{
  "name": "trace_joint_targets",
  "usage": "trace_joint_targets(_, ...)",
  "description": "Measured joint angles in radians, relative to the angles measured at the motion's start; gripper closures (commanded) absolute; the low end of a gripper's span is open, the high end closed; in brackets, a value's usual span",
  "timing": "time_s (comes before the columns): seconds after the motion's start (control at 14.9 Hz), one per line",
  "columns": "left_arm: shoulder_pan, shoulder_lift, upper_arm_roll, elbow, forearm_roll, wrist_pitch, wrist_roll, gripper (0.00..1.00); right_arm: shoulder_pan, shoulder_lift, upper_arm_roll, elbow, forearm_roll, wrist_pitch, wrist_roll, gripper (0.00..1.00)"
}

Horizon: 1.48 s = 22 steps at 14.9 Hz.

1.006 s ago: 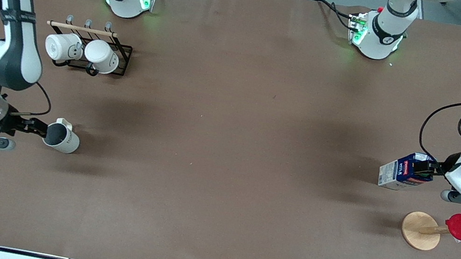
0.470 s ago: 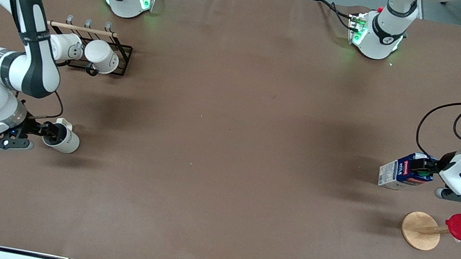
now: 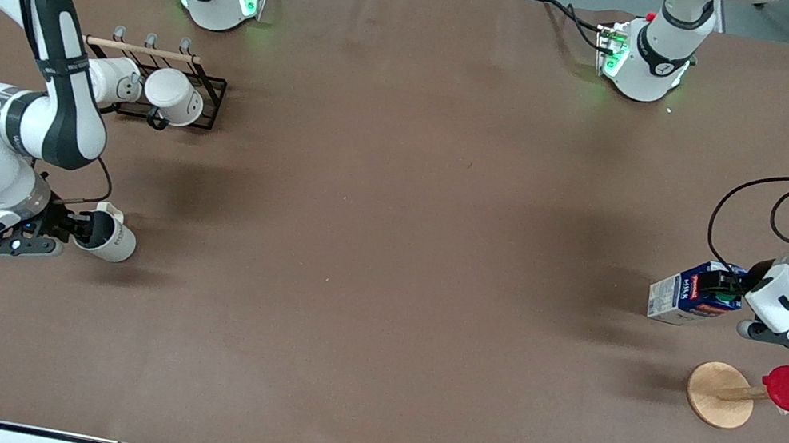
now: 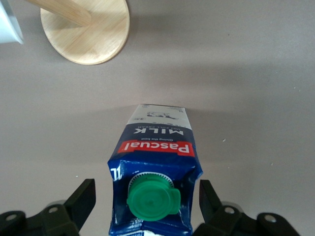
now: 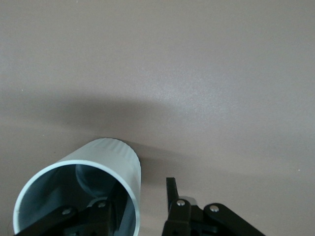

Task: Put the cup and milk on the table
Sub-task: 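Grasp the milk carton with the left gripper while the right gripper grasps the mug, then carry the mug and milk carton toward the table middle with both grippers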

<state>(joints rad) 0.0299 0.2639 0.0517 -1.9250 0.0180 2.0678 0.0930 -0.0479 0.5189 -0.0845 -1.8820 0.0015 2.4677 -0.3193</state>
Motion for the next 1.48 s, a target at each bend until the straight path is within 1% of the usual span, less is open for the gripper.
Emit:
trace_joint_targets(0.13, 0.000, 0.000, 0.000, 0.000, 0.000, 0.001, 0.000, 0.74, 0.001, 0.009, 0.001, 0.000, 0.021, 0.002, 0.000, 1.00)
trace_joint_targets(0.2, 0.000, 0.000, 0.000, 0.000, 0.000, 0.002, 0.001, 0.80, 0.001, 0.009, 0.002, 0.001, 0.027, 0.000, 0.000, 1.00)
trace_joint_targets(0.27, 0.000, 0.000, 0.000, 0.000, 0.000, 0.003, 0.006, 0.82, 0.002, 0.007, 0.002, 0.002, 0.028, -0.001, 0.000, 1.00)
trace_joint_targets(0.4, 0.000, 0.000, 0.000, 0.000, 0.000, 0.005, 0.018, 0.82, 0.003, 0.007, 0.003, 0.010, 0.028, -0.017, -0.001, 1.00)
trace_joint_targets(0.47, 0.000, 0.000, 0.000, 0.000, 0.000, 0.007, 0.022, 0.82, 0.005, 0.005, 0.004, 0.031, 0.028, -0.061, -0.001, 1.00)
trace_joint_targets(0.6, -0.001, 0.000, -0.001, 0.000, 0.000, 0.009, 0.024, 0.82, 0.011, -0.013, 0.020, 0.106, 0.030, -0.205, 0.001, 1.00)
trace_joint_targets(0.67, -0.001, 0.000, -0.002, 0.000, 0.000, 0.010, 0.024, 0.82, 0.019, -0.031, 0.039, 0.143, 0.034, -0.273, 0.017, 1.00)
trace_joint_targets(0.74, -0.002, 0.000, -0.003, 0.000, 0.000, 0.010, 0.024, 0.82, 0.029, -0.052, 0.070, 0.171, 0.035, -0.319, 0.059, 1.00)
trace_joint_targets(0.87, -0.003, 0.000, -0.004, 0.001, 0.000, 0.011, 0.024, 0.82, 0.048, -0.086, 0.169, 0.197, 0.035, -0.360, 0.200, 1.00)
trace_joint_targets(1.01, -0.003, 0.000, -0.008, 0.005, 0.000, 0.012, 0.024, 0.83, 0.073, -0.096, 0.272, 0.198, 0.030, -0.364, 0.366, 1.00)
trace_joint_targets(1.14, -0.004, 0.000, -0.021, 0.022, 0.000, 0.013, 0.024, 0.83, 0.114, -0.092, 0.352, 0.203, -0.006, -0.359, 0.546, 1.00)
trace_joint_targets(1.27, -0.005, -0.001, -0.043, 0.060, -0.001, 0.013, 0.024, 0.83, 0.170, -0.078, 0.406, 0.219, -0.045, -0.359, 0.724, 1.00)
trace_joint_targets(1.34, -0.006, -0.001, -0.058, 0.082, -0.003, 0.013, 0.022, 0.83, 0.206, -0.062, 0.423, 0.232, -0.062, -0.358, 0.801, 1.00)
trace_joint_targets(1.48, -0.008, -0.001, -0.095, 0.125, -0.018, 0.008, -0.001, 0.83, 0.288, -0.017, 0.432, 0.260, -0.087, -0.354, 0.915, 1.00)
